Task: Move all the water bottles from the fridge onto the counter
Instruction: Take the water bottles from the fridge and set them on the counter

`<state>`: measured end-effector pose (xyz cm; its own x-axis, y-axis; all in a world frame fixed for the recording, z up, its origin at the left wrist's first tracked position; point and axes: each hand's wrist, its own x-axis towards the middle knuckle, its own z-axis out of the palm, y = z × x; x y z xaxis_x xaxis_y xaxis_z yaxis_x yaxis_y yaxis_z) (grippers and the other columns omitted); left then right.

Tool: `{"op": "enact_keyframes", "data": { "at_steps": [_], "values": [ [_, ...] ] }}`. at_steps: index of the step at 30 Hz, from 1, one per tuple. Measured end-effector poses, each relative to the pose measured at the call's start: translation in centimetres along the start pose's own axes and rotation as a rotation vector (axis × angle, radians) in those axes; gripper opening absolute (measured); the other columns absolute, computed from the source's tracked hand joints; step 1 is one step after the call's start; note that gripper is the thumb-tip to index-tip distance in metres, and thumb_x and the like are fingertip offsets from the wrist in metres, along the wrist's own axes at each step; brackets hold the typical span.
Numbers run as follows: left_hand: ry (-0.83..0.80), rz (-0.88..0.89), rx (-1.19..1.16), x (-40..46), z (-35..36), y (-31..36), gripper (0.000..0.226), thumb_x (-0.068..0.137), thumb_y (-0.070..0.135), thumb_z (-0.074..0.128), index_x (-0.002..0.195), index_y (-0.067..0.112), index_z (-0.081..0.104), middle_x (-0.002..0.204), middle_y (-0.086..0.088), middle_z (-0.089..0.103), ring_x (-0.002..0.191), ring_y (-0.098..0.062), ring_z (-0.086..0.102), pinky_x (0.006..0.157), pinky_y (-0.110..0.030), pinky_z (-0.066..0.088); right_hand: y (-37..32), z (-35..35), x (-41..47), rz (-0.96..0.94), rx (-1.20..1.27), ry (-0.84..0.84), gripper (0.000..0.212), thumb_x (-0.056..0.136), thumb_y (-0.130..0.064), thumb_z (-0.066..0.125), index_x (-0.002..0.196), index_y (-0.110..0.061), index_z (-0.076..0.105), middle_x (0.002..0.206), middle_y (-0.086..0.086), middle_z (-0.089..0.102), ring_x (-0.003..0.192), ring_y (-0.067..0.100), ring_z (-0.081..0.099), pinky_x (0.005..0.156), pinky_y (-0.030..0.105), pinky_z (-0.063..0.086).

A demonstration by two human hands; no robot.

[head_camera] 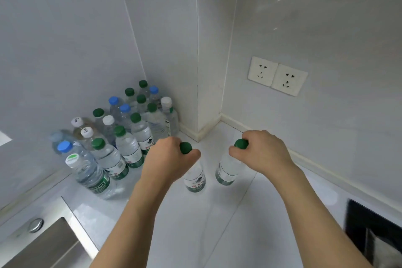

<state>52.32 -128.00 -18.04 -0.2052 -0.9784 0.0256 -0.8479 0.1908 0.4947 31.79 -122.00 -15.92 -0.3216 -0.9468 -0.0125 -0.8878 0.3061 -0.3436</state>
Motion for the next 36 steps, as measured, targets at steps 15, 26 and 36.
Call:
{"op": "enact_keyframes", "data": {
  "at_steps": [15, 26, 36],
  "values": [
    [-0.075, -0.021, 0.088, 9.2, 0.6, -7.7, 0.032, 0.079, 0.038, 0.055, 0.067, 0.01, 0.047, 0.062, -0.005, 0.054, 0.061, -0.028, 0.054, 0.048, -0.028, 0.036, -8.2, 7.5, 13.1, -0.274, -0.208, -0.181, 0.036, 0.082, -0.047, 0.054, 0.065, -0.018, 0.042, 0.069, 0.0, 0.048, 0.069, 0.026, 0.051, 0.048, 0.027, 0.024],
    [-0.15, 0.06, 0.145, 14.2, 2.3, -9.2, 0.026, 0.085, 0.041, 0.053, 0.072, 0.019, 0.046, 0.066, 0.003, 0.05, 0.065, -0.024, 0.053, 0.055, -0.029, 0.037, -11.4, 9.8, 20.8, -0.392, -0.247, -0.26, 0.04, 0.087, -0.044, 0.057, 0.063, -0.016, 0.042, 0.067, 0.002, 0.046, 0.069, 0.025, 0.052, 0.047, 0.028, 0.029],
    [-0.077, 0.092, 0.126, 16.8, 4.2, -9.4, 0.023, 0.089, 0.041, 0.052, 0.086, 0.02, 0.042, 0.083, 0.001, 0.051, 0.071, -0.023, 0.053, 0.057, -0.03, 0.036, -11.0, 12.4, 23.1, -0.373, -0.127, -0.201, 0.029, 0.09, -0.035, 0.062, 0.08, -0.011, 0.049, 0.081, 0.01, 0.054, 0.077, 0.026, 0.052, 0.061, 0.029, 0.035]
  ]
}}
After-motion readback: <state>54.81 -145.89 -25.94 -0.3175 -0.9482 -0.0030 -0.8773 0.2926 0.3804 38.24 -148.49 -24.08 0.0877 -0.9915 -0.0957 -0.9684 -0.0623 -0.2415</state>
